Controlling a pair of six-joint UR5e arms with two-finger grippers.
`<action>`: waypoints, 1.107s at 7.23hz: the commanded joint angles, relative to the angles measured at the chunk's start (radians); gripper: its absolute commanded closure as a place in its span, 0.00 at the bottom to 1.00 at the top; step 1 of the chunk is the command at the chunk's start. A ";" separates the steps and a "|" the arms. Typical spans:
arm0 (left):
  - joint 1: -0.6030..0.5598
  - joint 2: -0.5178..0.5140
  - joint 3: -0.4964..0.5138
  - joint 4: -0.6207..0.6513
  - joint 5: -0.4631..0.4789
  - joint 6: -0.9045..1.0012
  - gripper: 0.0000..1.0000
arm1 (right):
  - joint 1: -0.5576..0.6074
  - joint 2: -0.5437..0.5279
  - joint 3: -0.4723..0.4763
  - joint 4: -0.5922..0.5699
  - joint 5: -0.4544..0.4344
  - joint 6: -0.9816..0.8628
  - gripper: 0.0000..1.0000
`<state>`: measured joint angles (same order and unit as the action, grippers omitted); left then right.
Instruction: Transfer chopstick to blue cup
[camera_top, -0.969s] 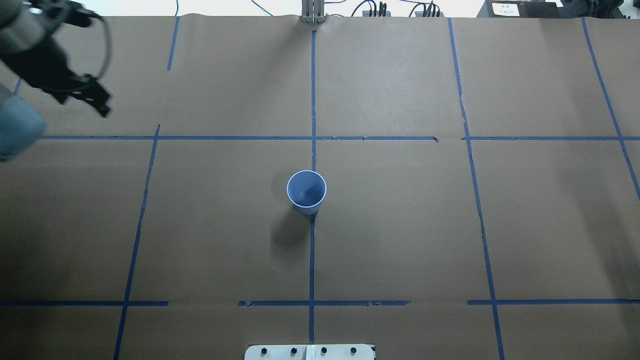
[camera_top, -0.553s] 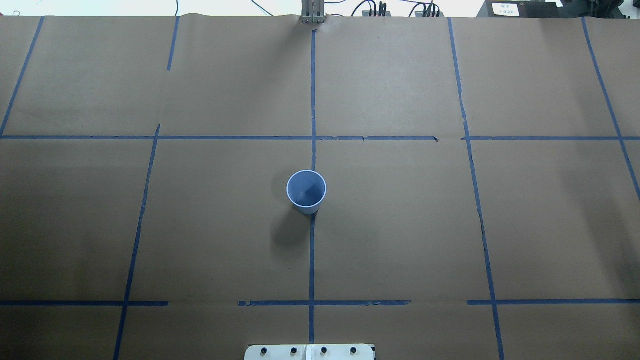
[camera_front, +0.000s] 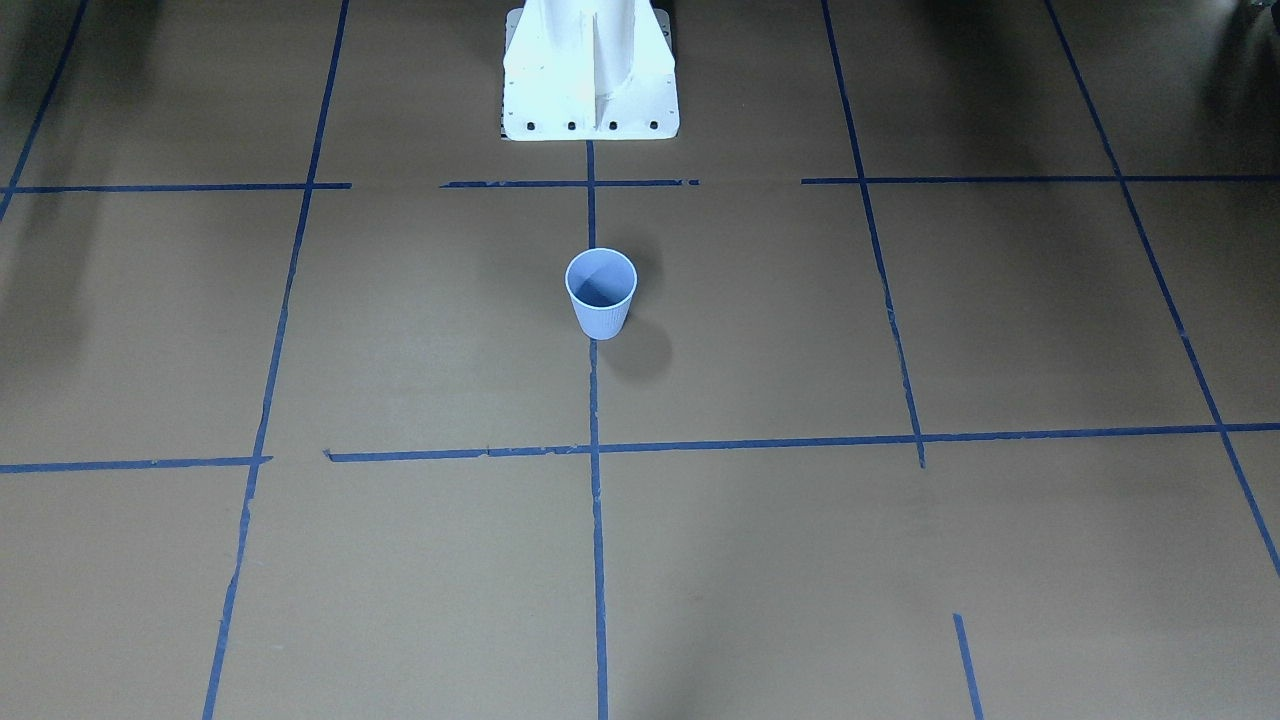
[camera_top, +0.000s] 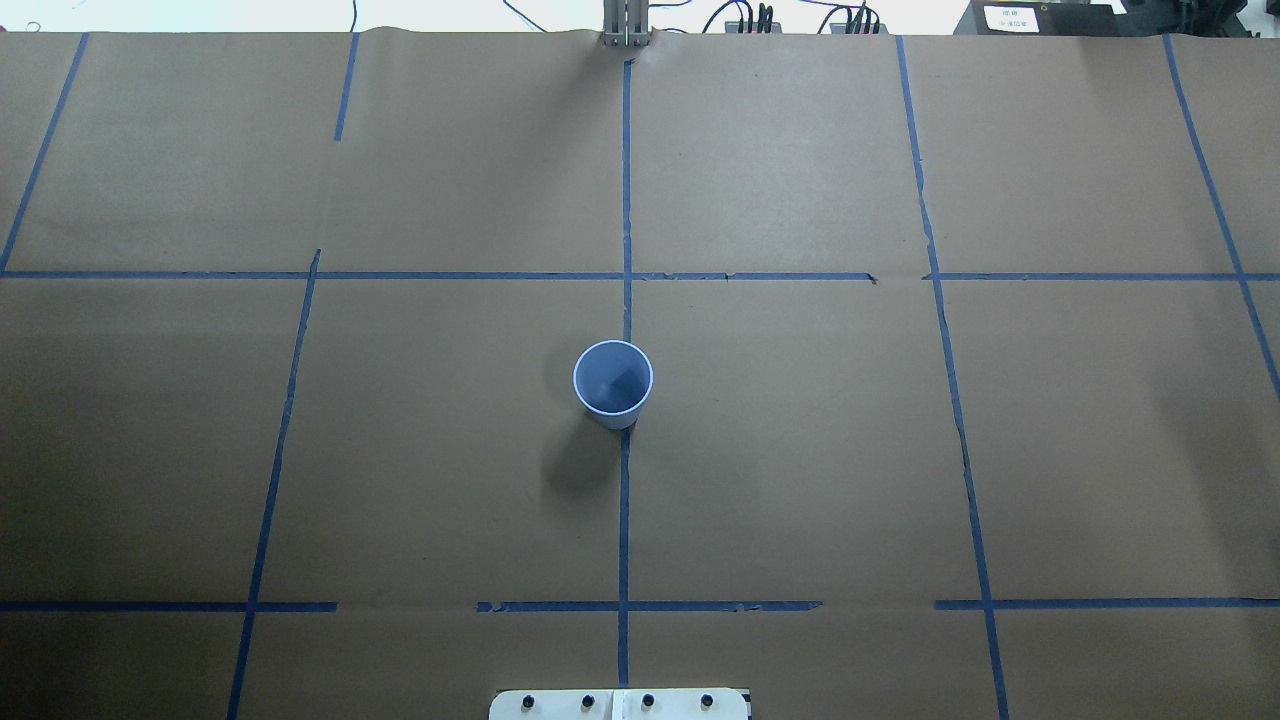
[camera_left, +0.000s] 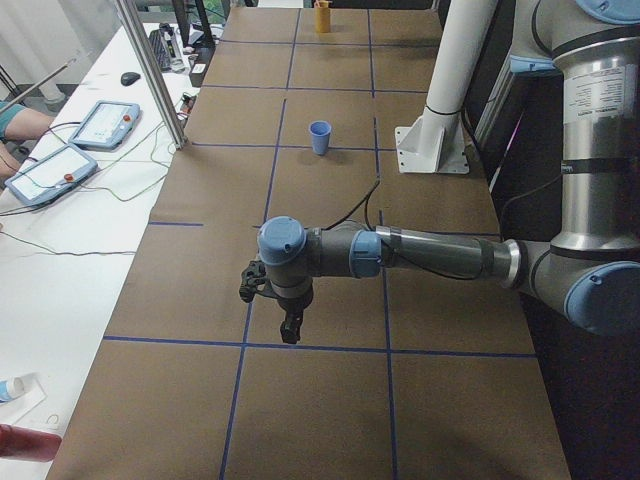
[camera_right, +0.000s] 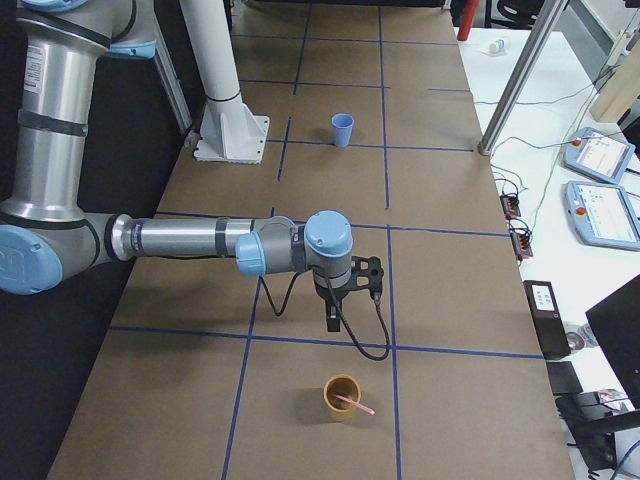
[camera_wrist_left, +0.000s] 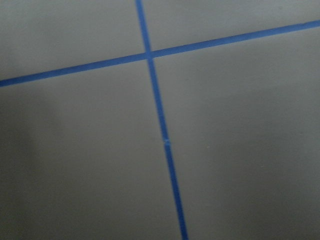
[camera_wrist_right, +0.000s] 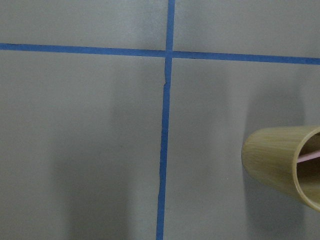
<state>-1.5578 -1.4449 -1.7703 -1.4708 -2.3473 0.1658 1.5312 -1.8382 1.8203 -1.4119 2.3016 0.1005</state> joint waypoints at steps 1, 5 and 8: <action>-0.021 0.029 0.005 -0.023 -0.003 -0.003 0.00 | 0.073 -0.018 -0.021 0.053 -0.025 0.027 0.00; -0.022 0.029 0.003 -0.023 -0.003 0.001 0.00 | 0.145 0.068 -0.256 0.447 -0.108 0.295 0.01; -0.021 0.027 -0.006 -0.023 -0.004 0.005 0.00 | 0.145 0.114 -0.404 0.554 -0.163 0.326 0.02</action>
<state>-1.5791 -1.4168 -1.7706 -1.4941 -2.3514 0.1694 1.6762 -1.7419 1.4709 -0.8830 2.1535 0.4195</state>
